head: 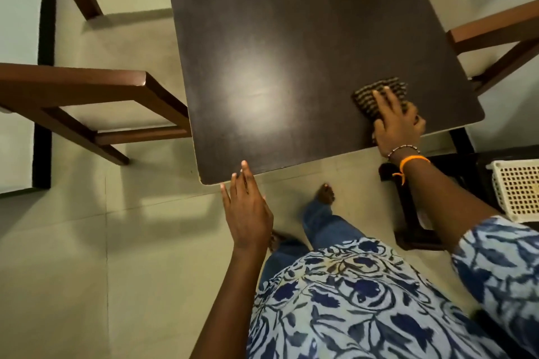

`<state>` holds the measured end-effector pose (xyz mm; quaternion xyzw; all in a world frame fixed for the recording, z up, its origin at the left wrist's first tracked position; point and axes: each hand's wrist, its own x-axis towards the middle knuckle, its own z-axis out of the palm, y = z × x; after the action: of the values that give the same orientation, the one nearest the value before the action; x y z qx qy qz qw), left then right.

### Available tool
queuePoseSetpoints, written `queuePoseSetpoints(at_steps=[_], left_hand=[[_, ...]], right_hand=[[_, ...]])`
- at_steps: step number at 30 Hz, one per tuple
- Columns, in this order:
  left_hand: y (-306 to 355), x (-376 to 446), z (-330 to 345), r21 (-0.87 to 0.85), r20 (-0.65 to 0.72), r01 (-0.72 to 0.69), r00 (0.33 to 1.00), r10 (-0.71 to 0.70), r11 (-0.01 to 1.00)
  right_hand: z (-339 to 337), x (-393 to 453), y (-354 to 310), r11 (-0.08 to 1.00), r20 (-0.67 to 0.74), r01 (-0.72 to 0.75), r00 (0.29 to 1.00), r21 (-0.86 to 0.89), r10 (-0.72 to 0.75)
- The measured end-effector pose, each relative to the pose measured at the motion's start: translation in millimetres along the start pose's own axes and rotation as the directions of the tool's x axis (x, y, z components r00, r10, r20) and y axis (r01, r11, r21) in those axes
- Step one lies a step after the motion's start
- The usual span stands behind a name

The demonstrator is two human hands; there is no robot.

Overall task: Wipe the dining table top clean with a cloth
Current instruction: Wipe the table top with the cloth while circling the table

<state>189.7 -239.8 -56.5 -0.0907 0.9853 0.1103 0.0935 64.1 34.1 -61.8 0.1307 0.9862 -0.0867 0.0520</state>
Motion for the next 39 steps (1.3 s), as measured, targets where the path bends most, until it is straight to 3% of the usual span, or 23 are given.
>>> queuePoseSetpoints(at_steps=[3, 5, 7, 9, 12, 15, 17, 19, 21, 24, 27, 31, 35, 37, 39], left_hand=[[-4, 1, 0, -0.032, -0.025, -0.014, 1.0, 0.013, 0.999], [-6, 1, -1, -0.052, -0.043, -0.023, 0.999, 0.02, 0.998], [-9, 2, -1, -0.062, -0.052, -0.039, 0.998, 0.036, 0.997], [-12, 3, 0, -0.083, -0.052, -0.048, 0.998, 0.044, 0.995], [-14, 1, 0, -0.178, -0.032, 0.001, 0.999, -0.007, 0.984], [-9, -6, 0, -0.195, -0.016, 0.101, 0.994, -0.106, 0.976], [-2, -10, 1, -0.156, -0.024, 0.12, 0.992, -0.125, 0.98], [9, -8, 3, -0.119, -0.017, 0.101, 0.994, -0.104, 0.988], [23, -1, 2, -0.077, -0.026, 0.026, 0.999, -0.029, 0.997], [53, 16, -2, 0.02, -0.019, -0.107, 0.994, 0.108, 0.994], [85, 44, -10, 0.067, -0.037, -0.087, 0.995, 0.09, 0.994], [110, 71, -12, 0.142, 0.012, -0.15, 0.989, 0.149, 0.979], [110, 77, -12, 0.168, 0.034, -0.115, 0.993, 0.111, 0.979], [112, 78, -10, 0.172, 0.029, -0.116, 0.993, 0.113, 0.978], [115, 78, -8, 0.181, 0.008, -0.124, 0.992, 0.124, 0.976]], right_hand=[[4, 1, -27, 0.979, -0.01, -0.203, 0.979, 0.018, 0.203], [9, -2, -67, 0.986, 0.007, -0.161, 0.987, 0.036, 0.16], [19, -7, -116, 0.999, 0.057, 0.023, 0.998, 0.035, -0.025], [31, -18, -170, 0.968, 0.131, 0.242, 0.96, 0.058, -0.248], [47, -44, -230, 0.84, 0.273, 0.527, 0.796, 0.126, -0.54], [54, -55, -232, 0.668, 0.314, 0.737, 0.613, 0.101, -0.725], [51, -42, -211, 0.615, 0.27, 0.783, 0.575, 0.09, -0.772], [43, -20, -183, 0.651, 0.223, 0.755, 0.623, 0.08, -0.75], [30, 10, -147, 0.738, 0.183, 0.673, 0.72, 0.055, -0.67], [8, 56, -72, 0.88, 0.115, 0.476, 0.874, -0.004, -0.472], [-10, 92, 1, 0.967, 0.101, 0.253, 0.963, -0.016, -0.25], [-26, 120, 57, 1.0, 0.169, -0.002, 0.986, -0.008, 0.003], [-26, 108, 45, 0.99, 0.17, -0.139, 0.976, 0.021, 0.134], [-18, 81, 16, 0.997, 0.141, -0.076, 0.987, 0.012, 0.073], [-4, 43, -19, 0.995, 0.151, 0.098, 0.983, 0.023, -0.1]])
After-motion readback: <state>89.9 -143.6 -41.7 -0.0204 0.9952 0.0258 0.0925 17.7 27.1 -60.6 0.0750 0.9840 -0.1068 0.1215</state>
